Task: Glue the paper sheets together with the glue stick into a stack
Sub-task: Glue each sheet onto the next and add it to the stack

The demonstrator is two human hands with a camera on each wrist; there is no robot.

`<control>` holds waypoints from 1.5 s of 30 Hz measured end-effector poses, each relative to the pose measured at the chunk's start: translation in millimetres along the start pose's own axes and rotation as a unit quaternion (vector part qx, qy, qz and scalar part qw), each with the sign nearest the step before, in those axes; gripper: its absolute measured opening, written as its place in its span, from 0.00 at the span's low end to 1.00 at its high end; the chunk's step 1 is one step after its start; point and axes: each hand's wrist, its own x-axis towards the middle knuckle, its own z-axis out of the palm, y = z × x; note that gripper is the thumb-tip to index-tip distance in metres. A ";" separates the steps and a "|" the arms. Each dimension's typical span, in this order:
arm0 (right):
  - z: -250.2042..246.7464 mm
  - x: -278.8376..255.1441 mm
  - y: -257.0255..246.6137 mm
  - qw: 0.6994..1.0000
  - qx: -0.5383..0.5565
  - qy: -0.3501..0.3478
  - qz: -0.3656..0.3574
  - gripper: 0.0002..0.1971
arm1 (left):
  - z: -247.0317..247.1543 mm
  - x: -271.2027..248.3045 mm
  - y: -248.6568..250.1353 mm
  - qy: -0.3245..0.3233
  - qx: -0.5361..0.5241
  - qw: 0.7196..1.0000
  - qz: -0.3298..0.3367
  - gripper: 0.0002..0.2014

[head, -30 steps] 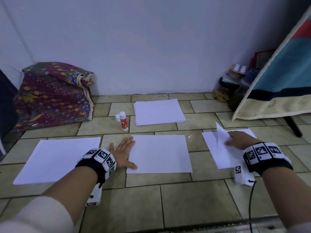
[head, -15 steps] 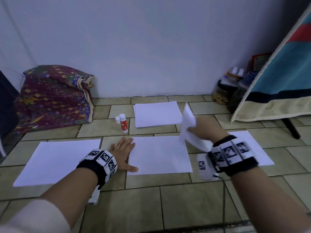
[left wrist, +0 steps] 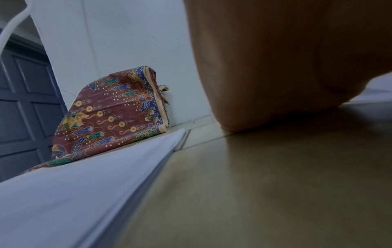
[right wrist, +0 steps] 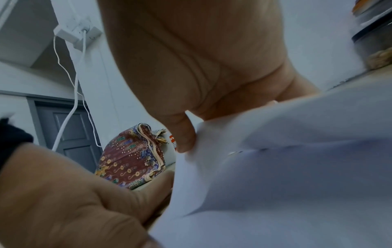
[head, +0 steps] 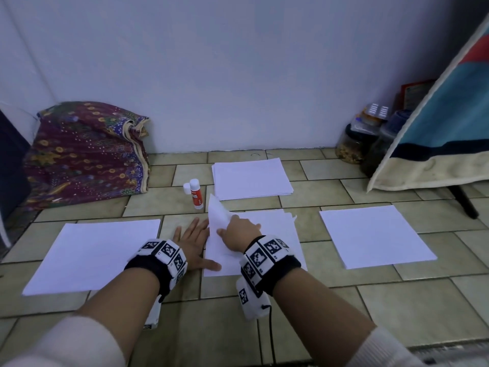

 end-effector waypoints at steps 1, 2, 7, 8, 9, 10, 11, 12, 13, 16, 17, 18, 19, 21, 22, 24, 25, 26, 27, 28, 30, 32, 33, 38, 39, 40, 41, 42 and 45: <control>0.6 1.4 -0.9 1.000 0.007 0.002 0.012 0.27 | 0.1 -0.5 0.4 0.001 0.000 1.000 0.000 0.54; 0.3 1.5 -1.4 1.000 0.011 0.004 0.023 0.27 | 0.2 -0.5 0.6 0.002 0.001 1.000 -0.001 0.53; 2.5 0.7 -0.7 0.999 0.005 0.006 0.041 0.27 | 1.2 0.5 -0.2 -0.001 0.008 1.000 -0.002 0.53; 3.4 1.3 0.1 0.999 0.003 0.005 0.040 0.27 | 1.6 0.9 -0.6 0.000 0.007 1.000 -0.001 0.53; 4.1 1.9 0.8 0.999 0.002 0.003 0.041 0.27 | 2.1 1.0 -1.0 0.000 0.005 1.000 0.000 0.53; 4.2 2.0 1.6 0.999 0.001 0.002 0.041 0.27 | 2.4 1.2 -1.4 0.001 0.002 1.000 0.001 0.54; 3.7 1.8 2.3 0.999 0.001 0.002 0.042 0.27 | 2.8 1.5 -2.0 0.001 0.001 1.000 0.002 0.54; 3.6 2.5 3.2 0.999 0.001 0.004 0.041 0.26 | 3.0 1.6 -2.4 0.002 0.001 1.000 0.002 0.54; 3.4 2.9 4.3 0.999 0.002 0.005 0.040 0.26 | 3.1 1.8 -2.7 0.002 0.000 1.000 0.002 0.54; 6.1 7.3 9.0 0.999 0.010 0.003 0.041 0.27 | 3.9 3.1 -3.5 0.001 -0.001 1.000 0.002 0.56; 8.4 9.7 10.4 0.999 0.013 0.002 0.043 0.28 | 4.0 3.2 -3.8 -0.002 -0.002 1.000 0.002 0.59; 11.6 12.8 11.6 0.999 0.019 0.001 0.048 0.28 | 4.0 3.4 -4.0 -0.004 -0.002 1.000 0.002 0.61; 14.7 15.3 12.9 0.998 0.024 0.001 0.053 0.29 | 4.1 3.6 -4.0 -0.004 -0.002 1.000 0.003 0.61; 19.3 18.2 15.1 0.998 0.030 -0.004 0.059 0.30 | 4.0 3.9 -4.1 -0.002 -0.001 1.000 0.003 0.61; 21.1 19.5 16.1 0.998 0.030 -0.005 0.061 0.30 | 4.2 4.1 -4.2 -0.002 0.000 1.000 0.003 0.61; 22.5 20.7 17.4 0.998 0.029 -0.006 0.062 0.30 | 4.2 4.1 -5.0 -0.004 0.001 1.000 0.004 0.60; 22.9 21.3 17.6 0.998 0.029 -0.006 0.061 0.31 | 4.1 4.1 -5.6 -0.006 0.000 1.000 0.007 0.60; 22.7 21.5 17.6 0.998 0.028 -0.006 0.061 0.31 | 3.9 4.2 -6.0 -0.007 -0.001 1.000 0.010 0.59; 22.7 21.6 17.4 0.998 0.028 -0.007 0.060 0.31 | 3.6 4.1 -5.9 -0.007 -0.002 1.000 0.011 0.59; 23.0 21.8 17.3 0.998 0.028 -0.008 0.059 0.32 | 3.1 3.7 -5.4 -0.008 -0.002 1.000 0.011 0.59; 24.2 21.6 17.0 0.998 0.029 -0.008 0.057 0.32 | 2.0 2.9 -4.2 -0.010 0.000 1.000 0.006 0.61; 25.1 20.9 16.6 0.998 0.028 -0.009 0.056 0.33 | 1.5 2.6 -3.0 -0.012 0.003 1.000 0.004 0.61; 25.4 20.7 16.4 0.998 0.028 -0.010 0.056 0.34 | 1.3 2.6 -2.9 -0.012 0.003 1.000 0.005 0.61; 24.0 21.4 15.6 0.998 0.027 -0.012 0.057 0.34 | 0.8 2.8 -4.7 -0.015 -0.004 1.000 0.011 0.60; 24.2 21.3 15.8 0.998 0.028 -0.012 0.057 0.34 | 0.8 2.8 -5.0 -0.015 -0.006 1.000 0.012 0.61; 24.3 21.3 16.0 0.998 0.028 -0.012 0.057 0.34 | 0.7 2.7 -5.1 -0.015 -0.007 1.000 0.012 0.61; 24.6 21.4 16.3 0.998 0.029 -0.012 0.056 0.34 | 0.9 2.6 -5.1 -0.015 -0.007 1.000 0.011 0.61; 24.8 21.5 16.6 0.998 0.028 -0.013 0.055 0.34 | 1.0 2.5 -5.0 -0.015 -0.006 1.000 0.010 0.61; 25.9 21.5 17.7 0.998 0.027 -0.013 0.053 0.35 | 1.2 2.3 -4.3 -0.014 -0.009 1.000 0.011 0.63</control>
